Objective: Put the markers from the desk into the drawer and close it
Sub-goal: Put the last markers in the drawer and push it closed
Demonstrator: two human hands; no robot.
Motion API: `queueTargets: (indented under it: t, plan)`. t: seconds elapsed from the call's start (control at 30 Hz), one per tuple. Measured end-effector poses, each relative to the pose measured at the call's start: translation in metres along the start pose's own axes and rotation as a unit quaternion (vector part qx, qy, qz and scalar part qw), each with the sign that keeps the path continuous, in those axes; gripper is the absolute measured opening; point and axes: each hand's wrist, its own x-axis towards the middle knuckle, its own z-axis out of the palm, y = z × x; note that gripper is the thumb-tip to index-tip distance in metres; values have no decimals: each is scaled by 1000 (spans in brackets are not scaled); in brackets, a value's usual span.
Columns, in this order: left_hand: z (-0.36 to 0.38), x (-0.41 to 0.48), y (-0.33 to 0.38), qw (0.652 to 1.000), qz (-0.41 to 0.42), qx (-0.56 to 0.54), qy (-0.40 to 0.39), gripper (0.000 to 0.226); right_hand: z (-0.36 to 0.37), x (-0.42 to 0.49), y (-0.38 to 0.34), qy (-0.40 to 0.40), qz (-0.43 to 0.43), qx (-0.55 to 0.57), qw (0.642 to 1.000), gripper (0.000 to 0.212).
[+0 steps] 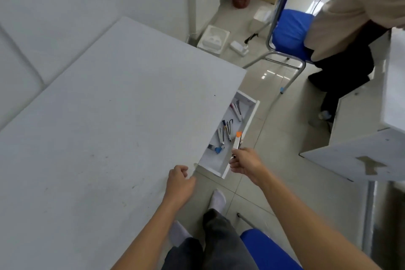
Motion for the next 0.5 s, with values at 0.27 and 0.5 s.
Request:
queueTargets:
  t: [0.27,0.5]
  plan:
    - [23,42,61,996,11,80,31,37,18,73,-46,-57,13,-248,967,16]
    - [35,57,84,994,0,103,22,37,27,94,-42,-76,-42,-279,956,37]
